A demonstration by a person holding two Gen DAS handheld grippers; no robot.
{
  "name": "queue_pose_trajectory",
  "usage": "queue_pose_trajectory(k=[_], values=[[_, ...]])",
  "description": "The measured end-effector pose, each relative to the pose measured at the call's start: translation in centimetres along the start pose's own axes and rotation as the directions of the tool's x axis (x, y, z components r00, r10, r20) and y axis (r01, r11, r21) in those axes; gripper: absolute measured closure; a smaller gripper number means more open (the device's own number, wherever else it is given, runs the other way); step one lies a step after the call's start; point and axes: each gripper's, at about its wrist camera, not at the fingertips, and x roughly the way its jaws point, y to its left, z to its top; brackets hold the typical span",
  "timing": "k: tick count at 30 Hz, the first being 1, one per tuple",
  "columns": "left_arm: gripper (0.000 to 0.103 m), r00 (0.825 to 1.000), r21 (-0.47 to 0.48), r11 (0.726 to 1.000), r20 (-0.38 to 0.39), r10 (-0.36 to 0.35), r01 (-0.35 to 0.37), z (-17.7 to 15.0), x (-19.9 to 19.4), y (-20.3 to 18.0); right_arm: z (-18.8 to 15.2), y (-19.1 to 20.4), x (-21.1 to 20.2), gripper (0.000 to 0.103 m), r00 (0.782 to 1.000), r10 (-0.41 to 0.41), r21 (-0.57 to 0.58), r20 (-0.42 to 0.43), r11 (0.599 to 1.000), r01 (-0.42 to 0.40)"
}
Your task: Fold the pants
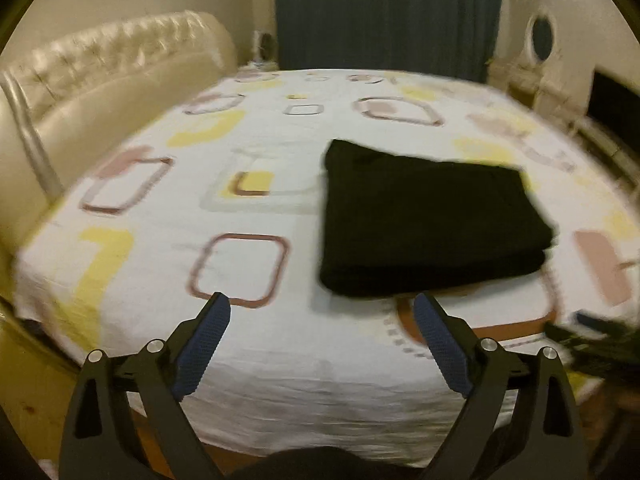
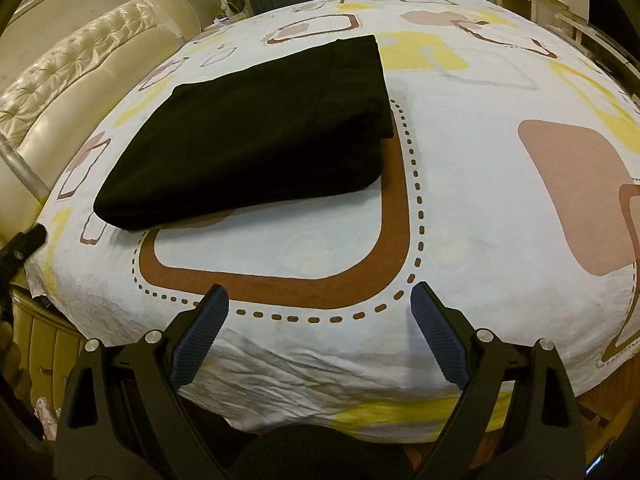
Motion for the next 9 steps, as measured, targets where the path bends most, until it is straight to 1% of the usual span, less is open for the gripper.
queue_pose_trajectory(k=[2,5,7,8,9], values=[[0.011,0.999,-0.006,0.999,-0.020,-0.043,0.043,0.9,0.0,0.7,0.1,0.0,-0.1,0.011,1.000,0.011,0.005,-0.003,1.000,-0.011],[0.011,1.000,-0.002,1.000,-0.005,-0.004,0.004,2.8,0.9,2.4,1.3,0.0,-0.8,0.011,0.998,0.058,0.010,0.013,0.998,-0.058],[0.011,0.997,0.027,0.997,-0.003,0.071,-0.071,4.4,2.9,3.8,2.9,-0.6,-1.3,0.010,0.996,0.072,0.020,0.046,0.997,-0.073],[0.011,0.993,0.036,0.992,-0.014,0.118,-0.117,5.5,4.6,4.9,4.2,-1.3,-1.4,0.009,0.995,0.068,0.032,0.073,0.997,-0.071],[0.011,0.990,0.036,0.990,-0.025,0.137,-0.136,6.2,5.9,5.8,5.6,-2.1,-1.3,0.007,0.994,0.059,0.045,0.095,0.997,-0.063]])
